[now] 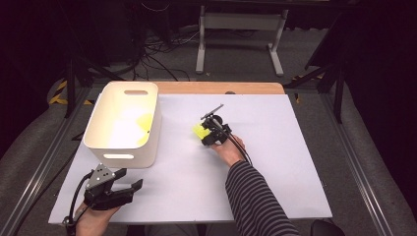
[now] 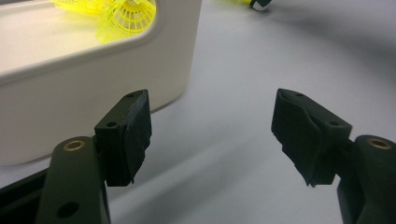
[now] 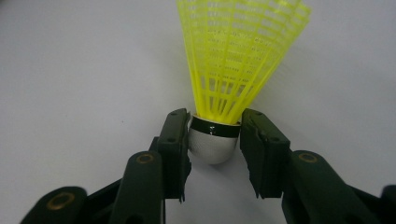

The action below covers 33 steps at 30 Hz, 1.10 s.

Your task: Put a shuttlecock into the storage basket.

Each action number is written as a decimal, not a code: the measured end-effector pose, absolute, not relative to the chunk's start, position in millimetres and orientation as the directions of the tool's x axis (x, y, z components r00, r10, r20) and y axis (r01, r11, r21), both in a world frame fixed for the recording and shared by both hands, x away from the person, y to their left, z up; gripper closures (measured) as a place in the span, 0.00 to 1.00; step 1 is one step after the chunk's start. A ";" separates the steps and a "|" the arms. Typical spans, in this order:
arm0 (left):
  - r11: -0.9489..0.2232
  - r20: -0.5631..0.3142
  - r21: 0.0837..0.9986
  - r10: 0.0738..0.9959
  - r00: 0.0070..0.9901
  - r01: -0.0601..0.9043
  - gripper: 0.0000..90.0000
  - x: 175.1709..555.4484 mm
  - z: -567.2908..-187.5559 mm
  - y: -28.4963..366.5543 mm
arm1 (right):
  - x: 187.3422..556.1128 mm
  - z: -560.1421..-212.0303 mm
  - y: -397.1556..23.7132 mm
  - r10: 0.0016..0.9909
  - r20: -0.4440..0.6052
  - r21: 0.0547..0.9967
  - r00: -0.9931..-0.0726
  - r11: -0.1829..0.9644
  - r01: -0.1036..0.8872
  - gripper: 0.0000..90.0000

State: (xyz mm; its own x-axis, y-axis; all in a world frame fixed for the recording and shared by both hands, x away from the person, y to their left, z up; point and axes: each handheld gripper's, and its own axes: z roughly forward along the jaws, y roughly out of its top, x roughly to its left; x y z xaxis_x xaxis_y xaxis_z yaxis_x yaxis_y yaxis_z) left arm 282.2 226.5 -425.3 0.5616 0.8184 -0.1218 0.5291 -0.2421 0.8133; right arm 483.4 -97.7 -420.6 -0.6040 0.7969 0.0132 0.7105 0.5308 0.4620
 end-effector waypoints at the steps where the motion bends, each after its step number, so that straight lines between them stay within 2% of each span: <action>1: -0.244 -0.121 0.813 0.818 0.562 0.529 0.33 282.2 -425.3 226.5 | 483.4 -420.5 -97.7 0.796 0.014 0.462 -0.604 0.531 0.711 0.70; 33: -0.250 -0.121 0.809 0.816 0.566 0.533 0.33 282.8 -425.6 223.9 | 469.1 -412.9 -115.4 0.761 -0.013 0.454 -0.649 0.583 0.674 0.72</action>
State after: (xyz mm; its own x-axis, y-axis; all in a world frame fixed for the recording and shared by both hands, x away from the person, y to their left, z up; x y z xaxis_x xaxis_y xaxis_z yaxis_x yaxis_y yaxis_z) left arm 282.8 223.9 -425.6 0.5656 0.8158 -0.1206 0.5327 -0.2498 0.8086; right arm 469.1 -115.4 -412.9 -0.6487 0.7610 -0.0133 0.6741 0.5826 0.4541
